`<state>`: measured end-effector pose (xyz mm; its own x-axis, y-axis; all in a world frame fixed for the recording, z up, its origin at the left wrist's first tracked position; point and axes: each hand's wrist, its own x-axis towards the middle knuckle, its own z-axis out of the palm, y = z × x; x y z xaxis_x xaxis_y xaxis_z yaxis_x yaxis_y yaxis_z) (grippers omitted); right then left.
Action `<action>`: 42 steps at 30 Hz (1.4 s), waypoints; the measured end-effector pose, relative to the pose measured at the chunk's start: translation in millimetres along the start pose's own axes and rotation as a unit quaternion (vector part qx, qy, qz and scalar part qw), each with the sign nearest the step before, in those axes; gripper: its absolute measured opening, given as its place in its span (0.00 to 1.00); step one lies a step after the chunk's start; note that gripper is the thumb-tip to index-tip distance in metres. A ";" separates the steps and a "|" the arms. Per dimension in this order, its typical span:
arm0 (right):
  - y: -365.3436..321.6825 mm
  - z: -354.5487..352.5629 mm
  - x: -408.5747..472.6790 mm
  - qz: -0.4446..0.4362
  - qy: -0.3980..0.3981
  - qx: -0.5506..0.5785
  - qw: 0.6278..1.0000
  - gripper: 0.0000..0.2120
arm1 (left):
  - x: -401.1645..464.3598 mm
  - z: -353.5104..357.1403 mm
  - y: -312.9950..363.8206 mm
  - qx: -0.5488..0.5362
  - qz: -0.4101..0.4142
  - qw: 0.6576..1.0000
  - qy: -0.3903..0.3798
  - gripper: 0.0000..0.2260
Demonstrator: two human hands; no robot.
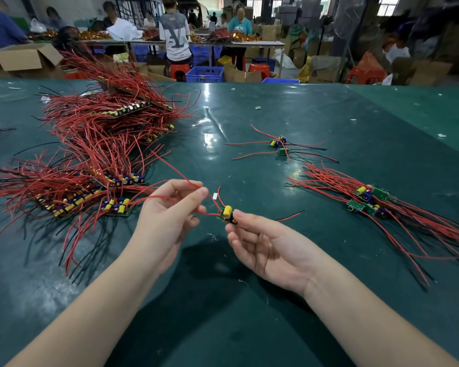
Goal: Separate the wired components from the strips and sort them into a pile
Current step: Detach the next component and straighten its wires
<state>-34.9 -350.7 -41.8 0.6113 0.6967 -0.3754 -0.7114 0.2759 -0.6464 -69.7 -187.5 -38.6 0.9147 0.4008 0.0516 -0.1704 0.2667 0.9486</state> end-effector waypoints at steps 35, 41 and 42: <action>-3.6 1.6 0.1 -0.001 0.017 0.023 1.000 0.10 | 9.1 -1.8 0.6 -0.129 0.021 0.991 0.038 0.06; -2.8 1.3 -0.4 -0.002 0.018 0.013 1.000 0.09 | 10.0 -4.2 -1.5 -0.119 0.060 0.990 0.050 0.10; -2.4 1.4 -0.4 -0.003 0.018 0.009 1.000 0.10 | 9.7 -4.8 -1.9 -0.118 0.059 0.990 0.050 0.11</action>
<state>-33.9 -350.7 -39.2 0.6272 0.6707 -0.3959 -0.7140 0.2921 -0.6363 -62.2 -179.9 -41.5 0.8441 0.5234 0.1161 -0.3660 0.4043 0.8382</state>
